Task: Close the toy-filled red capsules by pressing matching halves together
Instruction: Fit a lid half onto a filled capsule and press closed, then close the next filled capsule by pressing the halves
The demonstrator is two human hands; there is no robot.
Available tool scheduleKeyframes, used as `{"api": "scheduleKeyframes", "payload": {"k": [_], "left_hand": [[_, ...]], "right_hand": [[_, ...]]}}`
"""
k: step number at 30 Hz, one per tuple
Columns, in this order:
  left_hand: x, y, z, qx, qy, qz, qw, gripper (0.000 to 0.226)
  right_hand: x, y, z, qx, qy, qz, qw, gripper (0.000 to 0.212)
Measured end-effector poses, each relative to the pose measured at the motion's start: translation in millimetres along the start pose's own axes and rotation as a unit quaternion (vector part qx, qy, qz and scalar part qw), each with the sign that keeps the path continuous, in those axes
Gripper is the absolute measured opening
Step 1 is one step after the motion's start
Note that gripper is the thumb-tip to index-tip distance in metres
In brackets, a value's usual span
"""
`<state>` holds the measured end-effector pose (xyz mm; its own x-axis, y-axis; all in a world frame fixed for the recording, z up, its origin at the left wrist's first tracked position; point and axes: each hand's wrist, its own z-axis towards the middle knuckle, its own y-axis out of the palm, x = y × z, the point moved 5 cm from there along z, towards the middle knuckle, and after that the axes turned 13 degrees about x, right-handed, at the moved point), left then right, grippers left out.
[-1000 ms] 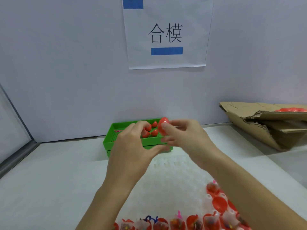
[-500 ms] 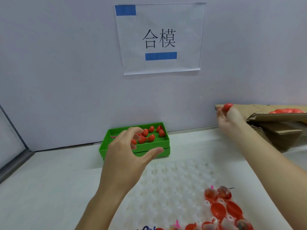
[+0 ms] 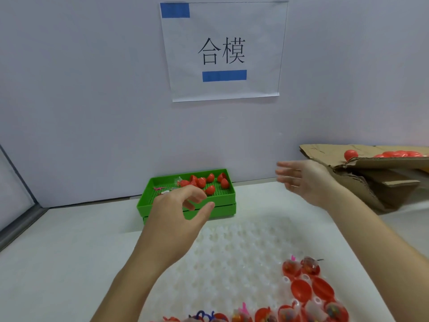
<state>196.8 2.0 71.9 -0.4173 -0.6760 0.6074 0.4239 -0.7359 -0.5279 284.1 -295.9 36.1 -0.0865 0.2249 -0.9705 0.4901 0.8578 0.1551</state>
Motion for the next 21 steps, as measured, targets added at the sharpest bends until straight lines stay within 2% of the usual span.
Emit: {"api": "scheduleKeyframes", "payload": {"k": [3, 6, 8, 14, 21], "left_hand": [[3.0, 1.8, -1.1, -0.044, 0.011, -0.005, 0.999, 0.005], [6.8, 4.9, -4.2, -0.092, 0.017, -0.022, 0.995, 0.007], [8.0, 10.4, -8.6, -0.141, 0.02, -0.02, 0.99, 0.008], [12.2, 28.3, -22.4, -0.241, 0.036, 0.0, 0.97, 0.011], [16.1, 34.2, -21.4, -0.245, 0.047, 0.007, 0.968, 0.013]], "right_hand": [[-1.0, 9.6, -34.0, -0.112, -0.103, -0.179, 0.972, 0.026], [-4.0, 19.6, -69.5, -0.219, -0.183, -0.33, 0.9, 0.027], [-7.5, 23.6, -85.0, -0.256, -0.206, -0.389, 0.86, 0.027], [-21.6, 18.4, -97.2, -0.254, -0.25, -0.462, 0.812, 0.022], [-24.3, 15.3, -102.2, -0.26, -0.261, -0.472, 0.801, 0.019]]}}
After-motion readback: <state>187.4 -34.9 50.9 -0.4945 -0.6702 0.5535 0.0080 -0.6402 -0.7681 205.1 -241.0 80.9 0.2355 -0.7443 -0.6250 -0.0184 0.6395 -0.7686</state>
